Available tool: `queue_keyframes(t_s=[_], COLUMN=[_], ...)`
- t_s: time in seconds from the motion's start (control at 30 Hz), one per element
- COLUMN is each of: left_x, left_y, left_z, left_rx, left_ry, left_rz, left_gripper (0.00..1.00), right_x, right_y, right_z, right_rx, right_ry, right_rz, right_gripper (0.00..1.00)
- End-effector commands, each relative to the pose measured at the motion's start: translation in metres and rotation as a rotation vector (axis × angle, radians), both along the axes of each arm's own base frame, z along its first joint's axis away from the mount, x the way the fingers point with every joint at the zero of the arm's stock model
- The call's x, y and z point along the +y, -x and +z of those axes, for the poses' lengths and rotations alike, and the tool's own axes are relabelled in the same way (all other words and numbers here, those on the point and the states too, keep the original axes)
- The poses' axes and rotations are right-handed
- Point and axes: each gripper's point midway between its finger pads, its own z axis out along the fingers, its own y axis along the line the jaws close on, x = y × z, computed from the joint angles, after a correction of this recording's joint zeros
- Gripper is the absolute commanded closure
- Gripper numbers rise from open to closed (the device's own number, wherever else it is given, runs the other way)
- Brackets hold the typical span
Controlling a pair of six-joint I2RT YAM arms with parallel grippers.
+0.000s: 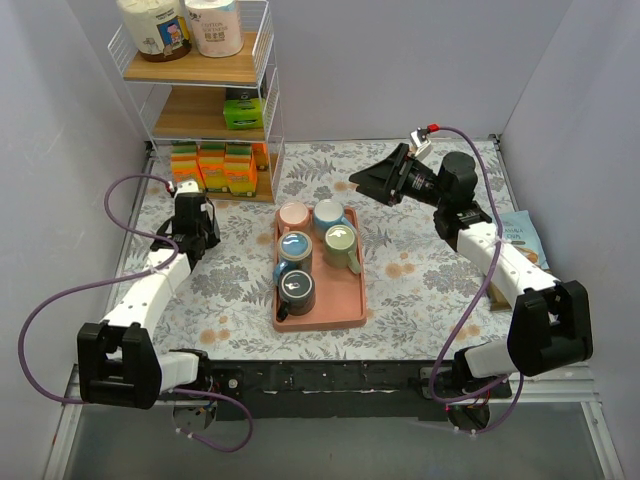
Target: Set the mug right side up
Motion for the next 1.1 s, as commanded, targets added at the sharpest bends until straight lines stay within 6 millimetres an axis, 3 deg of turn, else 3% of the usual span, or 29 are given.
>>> queue_keyframes(t_s=[0.0, 0.4, 0.6, 0.63, 0.7, 0.83, 1.07], left_x=[0.017, 0.040, 0.059, 0.072, 0.078, 0.083, 0.088], left_y=[-0.022, -0.016, -0.018, -0.015, -0.012, -0.009, -0.009], left_z=[0.038, 0.012, 0.006, 0.003, -0.005, -0.012, -0.032], left_rx=[-0.216, -0.264, -0.261, -0.254, -0.233, -0.215, -0.148], left_ry=[-0.022, -0.040, -0.028, -0.029, -0.048, -0.069, -0.050], left_rz=[0.094, 0.192, 0.261, 0.304, 0.329, 0.353, 0.390], left_gripper=[1.00, 1.00, 1.00, 1.00, 1.00, 1.00, 1.00], right_x=[-0.001, -0.001, -0.001, -0.001, -0.002, -0.002, -0.001], right_y=[0.000, 0.006, 0.008, 0.008, 0.010, 0.019, 0.023], right_z=[0.006, 0.004, 0.004, 0.003, 0.002, 0.020, 0.023], right_rx=[-0.034, -0.046, -0.043, -0.044, -0.040, -0.124, -0.136], right_ry=[-0.019, -0.017, -0.020, -0.020, -0.027, -0.093, -0.122], right_rz=[0.016, 0.032, 0.035, 0.035, 0.035, 0.054, 0.085], right_gripper=[0.10, 0.11, 0.10, 0.10, 0.10, 0.10, 0.10])
